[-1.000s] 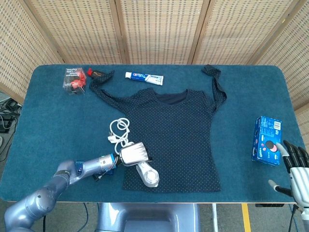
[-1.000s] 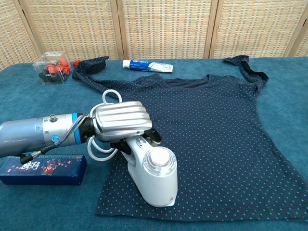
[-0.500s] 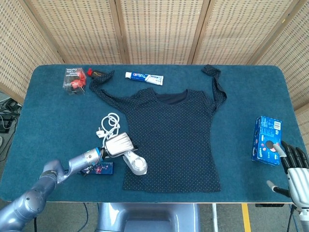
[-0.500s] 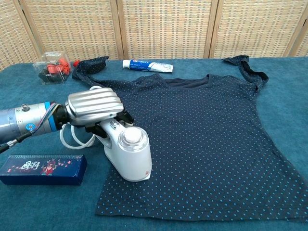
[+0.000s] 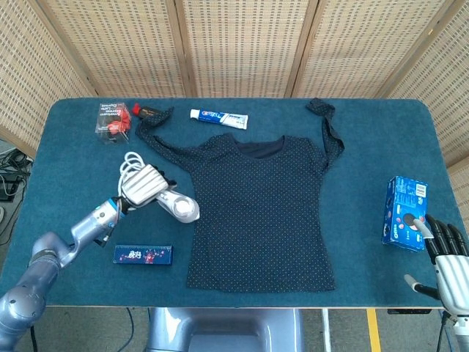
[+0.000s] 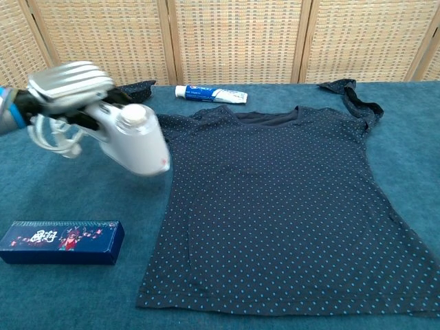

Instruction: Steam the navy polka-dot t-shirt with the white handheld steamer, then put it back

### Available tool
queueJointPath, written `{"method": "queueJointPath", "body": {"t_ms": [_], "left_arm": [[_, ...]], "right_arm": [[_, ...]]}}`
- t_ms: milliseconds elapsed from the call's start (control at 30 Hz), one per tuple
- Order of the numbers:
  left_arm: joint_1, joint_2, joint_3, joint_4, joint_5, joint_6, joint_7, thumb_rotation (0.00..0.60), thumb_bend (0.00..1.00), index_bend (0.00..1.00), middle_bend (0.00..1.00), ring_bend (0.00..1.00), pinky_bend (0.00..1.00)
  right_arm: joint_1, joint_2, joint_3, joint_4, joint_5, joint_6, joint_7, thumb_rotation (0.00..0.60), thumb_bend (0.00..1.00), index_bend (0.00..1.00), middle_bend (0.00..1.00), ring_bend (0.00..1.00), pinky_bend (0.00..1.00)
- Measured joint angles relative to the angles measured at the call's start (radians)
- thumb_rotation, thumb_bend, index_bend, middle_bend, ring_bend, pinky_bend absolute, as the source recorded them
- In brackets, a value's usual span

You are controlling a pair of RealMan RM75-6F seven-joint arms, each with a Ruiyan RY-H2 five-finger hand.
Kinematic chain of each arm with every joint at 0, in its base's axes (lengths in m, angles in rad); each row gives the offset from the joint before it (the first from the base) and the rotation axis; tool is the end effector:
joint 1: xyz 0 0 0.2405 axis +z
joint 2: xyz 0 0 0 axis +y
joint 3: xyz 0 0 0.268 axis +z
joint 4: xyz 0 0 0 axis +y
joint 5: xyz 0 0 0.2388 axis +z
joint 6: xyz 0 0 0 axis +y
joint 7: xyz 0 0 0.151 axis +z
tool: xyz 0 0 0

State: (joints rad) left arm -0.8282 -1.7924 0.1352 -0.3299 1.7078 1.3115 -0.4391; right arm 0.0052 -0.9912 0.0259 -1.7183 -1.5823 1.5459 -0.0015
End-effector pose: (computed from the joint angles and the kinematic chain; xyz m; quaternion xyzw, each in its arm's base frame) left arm -0.2321 0.4430 0.0012 -0.8221 -0.0976 -0.4083 0.3845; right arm -0.3212 -0.1588 0.1696 0.6013 -0.3759 0.3853 0.5905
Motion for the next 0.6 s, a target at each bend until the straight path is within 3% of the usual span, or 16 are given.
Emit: {"method": "queueJointPath", "body": {"t_ms": [267,600], "left_arm": [[0.079,0.038,-0.034,0.034,-0.074,-0.122,-0.024,0.6,0.73,1.0,0.87,0.77,0.85],[0.109,-0.033,-0.098,0.104,-0.153,-0.242,-0.089,0.6,0.73,1.0,0.87,0.77,0.84]], "right_arm": [[0.005,-0.009,-0.009,-0.01,-0.017,-0.008,-0.027,0.6,0.0,0.03,0.0,0.0,0.0],[0.002,-0.013,-0.013,-0.016,-0.024,-0.002,-0.041,0.6,0.0,0.03,0.0,0.0,0.0]]}}
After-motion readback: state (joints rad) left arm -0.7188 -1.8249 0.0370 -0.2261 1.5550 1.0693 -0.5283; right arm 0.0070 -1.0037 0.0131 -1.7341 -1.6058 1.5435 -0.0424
